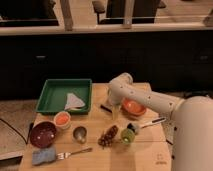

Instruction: Place eraser in metal cup

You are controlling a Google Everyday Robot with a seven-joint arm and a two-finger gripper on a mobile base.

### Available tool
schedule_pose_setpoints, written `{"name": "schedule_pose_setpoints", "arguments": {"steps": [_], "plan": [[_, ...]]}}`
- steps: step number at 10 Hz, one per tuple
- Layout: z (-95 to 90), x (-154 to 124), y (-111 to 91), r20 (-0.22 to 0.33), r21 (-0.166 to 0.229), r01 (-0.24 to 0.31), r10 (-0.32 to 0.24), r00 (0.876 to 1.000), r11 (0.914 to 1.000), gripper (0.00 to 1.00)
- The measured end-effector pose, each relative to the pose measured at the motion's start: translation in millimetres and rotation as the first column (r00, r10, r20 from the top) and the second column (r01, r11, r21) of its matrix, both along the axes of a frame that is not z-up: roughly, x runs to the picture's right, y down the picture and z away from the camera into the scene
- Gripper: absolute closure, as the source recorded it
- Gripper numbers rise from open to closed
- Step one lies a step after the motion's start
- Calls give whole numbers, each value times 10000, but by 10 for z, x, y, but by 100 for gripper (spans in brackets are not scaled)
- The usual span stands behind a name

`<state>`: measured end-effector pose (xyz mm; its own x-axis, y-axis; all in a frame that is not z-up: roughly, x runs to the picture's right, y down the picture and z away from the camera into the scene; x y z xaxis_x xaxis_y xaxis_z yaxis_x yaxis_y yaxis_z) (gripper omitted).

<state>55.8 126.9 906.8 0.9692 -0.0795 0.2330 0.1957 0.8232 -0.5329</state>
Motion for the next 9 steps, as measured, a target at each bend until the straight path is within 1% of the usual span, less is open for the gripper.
{"name": "schedule_pose_setpoints", "arguments": {"steps": [3, 4, 6, 7, 8, 9], "plan": [[25, 26, 20, -86, -84, -144, 143, 9999, 9999, 20], [45, 32, 35, -104, -151, -164, 162, 9998, 9998, 22], [79, 26, 62, -102, -249, -139, 137, 9999, 9996, 37], [95, -3, 60, -80, -283, -134, 132, 9999, 9995, 51], [97, -24, 62, -85, -355, -94, 91, 9999, 9993, 61], [98, -40, 63, -86, -392, -63, 60, 9999, 9992, 67]]}}
